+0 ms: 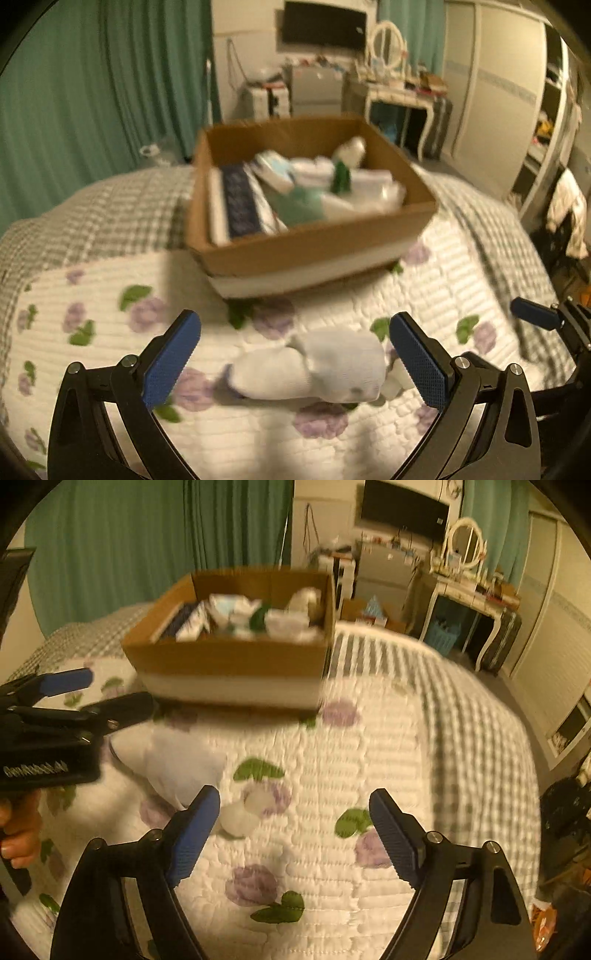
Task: Organize soft objects
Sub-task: 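Withdraw both tools from the box back toward the sock and white item, then grasp the white sock with the left tool while the right tool grasps the small white item, then carry the sock and white item into the box and release them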
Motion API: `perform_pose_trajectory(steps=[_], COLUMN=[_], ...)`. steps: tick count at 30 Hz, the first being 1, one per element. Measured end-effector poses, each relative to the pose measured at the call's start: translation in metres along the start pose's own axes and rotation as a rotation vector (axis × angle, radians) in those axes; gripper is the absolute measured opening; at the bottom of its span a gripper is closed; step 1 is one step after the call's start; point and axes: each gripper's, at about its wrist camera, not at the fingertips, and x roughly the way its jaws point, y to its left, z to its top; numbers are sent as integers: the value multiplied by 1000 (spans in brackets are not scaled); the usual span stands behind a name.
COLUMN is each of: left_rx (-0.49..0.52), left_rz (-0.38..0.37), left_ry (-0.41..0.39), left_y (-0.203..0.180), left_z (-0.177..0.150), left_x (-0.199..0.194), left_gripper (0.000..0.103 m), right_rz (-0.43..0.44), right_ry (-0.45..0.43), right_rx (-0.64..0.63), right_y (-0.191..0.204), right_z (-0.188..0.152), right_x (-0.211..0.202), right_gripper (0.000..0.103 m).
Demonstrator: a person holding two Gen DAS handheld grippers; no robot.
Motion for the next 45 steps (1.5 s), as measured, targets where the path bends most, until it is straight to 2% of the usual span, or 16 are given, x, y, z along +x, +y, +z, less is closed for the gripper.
perform_pose_trajectory(steps=[2,7,11,14,16,19,24,27,29,30,32,33,41,45], left_rx=[23,61,50,75,48,-1,13,1,-3,-4,-5,-6,-39,-59], left_rz=[-15,-108,-75,-74,-64,-71,-53,-53,-44,-37,-26,-19,16,13], left_ry=[36,169,233,241,249,231,180,162,154,146,131,125,79,48], left_y=[-7,-20,-1,14,26,37,42,52,58,61,66,71,82,82], left_z=[-4,-20,-33,-42,-46,-46,-53,-57,-59,-60,-64,-65,-74,-71], left_x=[17,55,72,71,70,65,53,43,35,30,19,15,-26,-46], left_gripper=[103,103,103,103,103,94,75,68,66,65,65,65,65,65], right_rz=[8,28,58,89,107,127,154,191,220,219,229,235,182,150], right_ry=[35,100,130,124,123,117,126,139,151,152,145,145,122,75], right_rx=[0,2,6,29,36,45,70,75,85,89,85,85,38,26], right_y=[2,1,2,3,6,11,22,32,41,44,50,54,77,84], right_z=[-6,-17,-17,-13,-11,-6,3,4,3,3,3,3,-10,-20], right_x=[15,41,57,65,67,73,85,91,101,103,102,100,69,41], right_gripper=[77,75,75,74,74,74,74,74,58,54,34,30,25,25])
